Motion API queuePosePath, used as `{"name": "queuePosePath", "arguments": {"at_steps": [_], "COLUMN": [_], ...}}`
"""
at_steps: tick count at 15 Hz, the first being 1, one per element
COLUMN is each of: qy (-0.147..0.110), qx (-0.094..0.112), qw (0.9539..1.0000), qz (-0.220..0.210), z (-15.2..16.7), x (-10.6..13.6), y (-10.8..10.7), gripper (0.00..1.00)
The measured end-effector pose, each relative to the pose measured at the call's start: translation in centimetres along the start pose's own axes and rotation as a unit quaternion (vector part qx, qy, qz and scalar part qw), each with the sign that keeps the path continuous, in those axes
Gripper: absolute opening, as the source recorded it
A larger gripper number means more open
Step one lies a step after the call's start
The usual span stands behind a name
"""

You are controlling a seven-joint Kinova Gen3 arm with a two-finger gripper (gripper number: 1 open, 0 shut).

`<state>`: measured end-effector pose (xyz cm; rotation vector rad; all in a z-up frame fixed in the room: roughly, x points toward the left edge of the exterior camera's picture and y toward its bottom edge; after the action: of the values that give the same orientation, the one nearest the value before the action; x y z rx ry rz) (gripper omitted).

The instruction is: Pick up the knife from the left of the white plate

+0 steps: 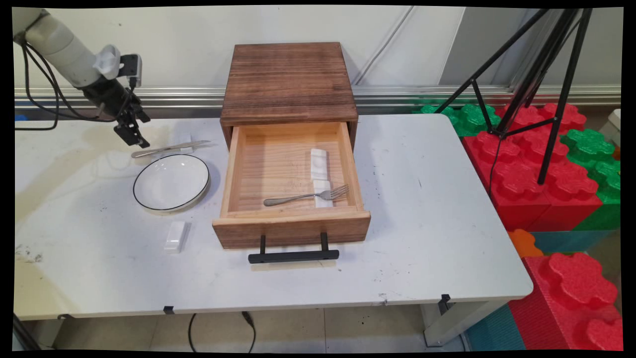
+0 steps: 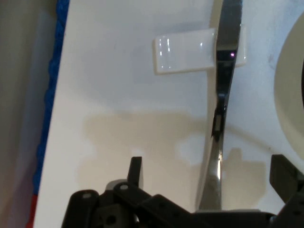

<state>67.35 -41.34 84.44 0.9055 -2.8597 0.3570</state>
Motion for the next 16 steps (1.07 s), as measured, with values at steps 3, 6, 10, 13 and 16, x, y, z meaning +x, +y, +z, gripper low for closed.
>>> {"name": "queuePosePath", "arguments": {"at_steps": [3,6,10,13,16], "qy": [0.003,0.006,0.010,0.014,0.016], "qx": [-0.008,-0.013,-0.018,-0.021,-0.023], "qw": [0.9999,0.9997,0.9996,0.9995,0.9994], "qz": [-0.012,-0.018,-0.020,-0.019,-0.019], "z": [1.3,2.2,3.3,3.9,4.4], "x": [-0.1,-0.2,-0.2,-0.1,0.0], "y": [0.1,0.0,-0.1,-0.2,-0.2], "gripper": [1.00,1.00,1.00,1.00,1.00]}}
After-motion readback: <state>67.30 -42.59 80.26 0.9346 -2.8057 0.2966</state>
